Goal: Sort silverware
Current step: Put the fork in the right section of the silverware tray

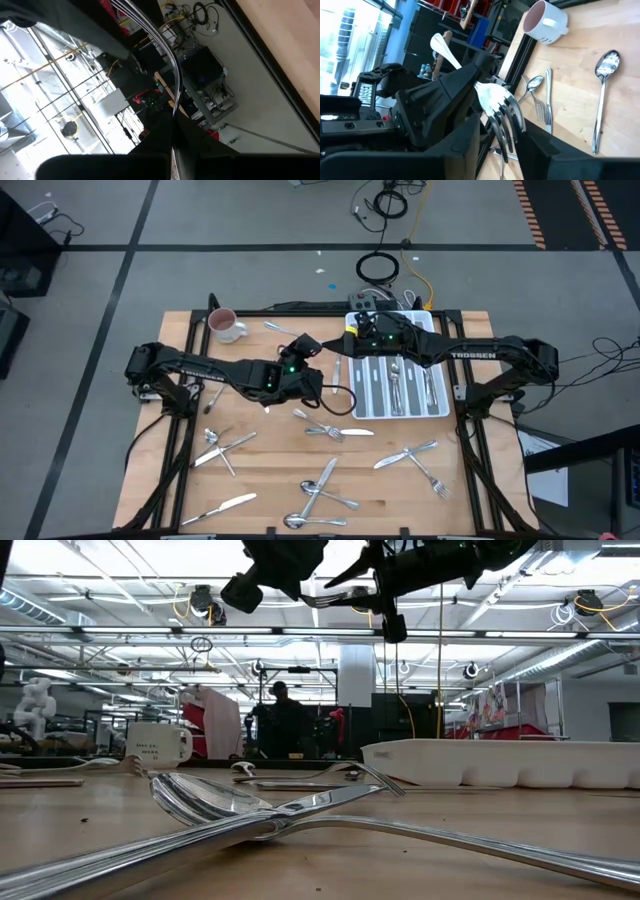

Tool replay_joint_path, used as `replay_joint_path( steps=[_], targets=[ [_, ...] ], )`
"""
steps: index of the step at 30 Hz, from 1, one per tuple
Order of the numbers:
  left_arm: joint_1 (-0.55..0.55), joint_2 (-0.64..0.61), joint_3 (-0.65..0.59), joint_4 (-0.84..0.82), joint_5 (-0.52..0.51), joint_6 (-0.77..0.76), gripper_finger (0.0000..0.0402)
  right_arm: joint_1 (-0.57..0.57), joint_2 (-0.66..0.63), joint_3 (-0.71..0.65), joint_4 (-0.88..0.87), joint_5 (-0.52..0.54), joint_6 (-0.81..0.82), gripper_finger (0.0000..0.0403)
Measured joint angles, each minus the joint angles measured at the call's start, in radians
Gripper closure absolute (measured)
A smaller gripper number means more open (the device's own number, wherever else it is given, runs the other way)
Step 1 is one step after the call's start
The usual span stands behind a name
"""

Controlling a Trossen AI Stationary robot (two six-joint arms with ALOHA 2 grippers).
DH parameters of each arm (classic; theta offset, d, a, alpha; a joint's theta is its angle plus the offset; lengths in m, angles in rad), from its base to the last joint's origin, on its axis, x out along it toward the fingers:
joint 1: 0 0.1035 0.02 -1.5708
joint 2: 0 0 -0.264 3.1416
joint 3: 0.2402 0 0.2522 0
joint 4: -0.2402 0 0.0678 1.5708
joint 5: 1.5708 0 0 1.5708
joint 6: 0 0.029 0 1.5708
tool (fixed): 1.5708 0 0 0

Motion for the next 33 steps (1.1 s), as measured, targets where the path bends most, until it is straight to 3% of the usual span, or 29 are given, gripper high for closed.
replay_joint_path(
  steps=[8,19,28,33],
  targets=[
    [0.000,0.000,0.000,0.000,0.000,-0.001,0.0391,-0.001,0.000,0.000,-0.026,-0.005,-0.037,0.0394],
    [0.001,0.000,-0.001,-0.012,0.048,-0.101,0.0388,0.000,-0.001,0.000,-0.049,0.007,-0.070,0.0402],
    [-0.001,-0.003,-0.001,-0.006,0.076,-0.249,0.0292,-0.008,-0.001,0.001,-0.041,0.035,-0.101,0.0402],
    [-0.014,-0.041,-0.001,-0.039,0.073,-0.519,0.0255,-0.052,-0.001,0.001,-0.058,0.039,-0.121,0.0402]
  ],
)
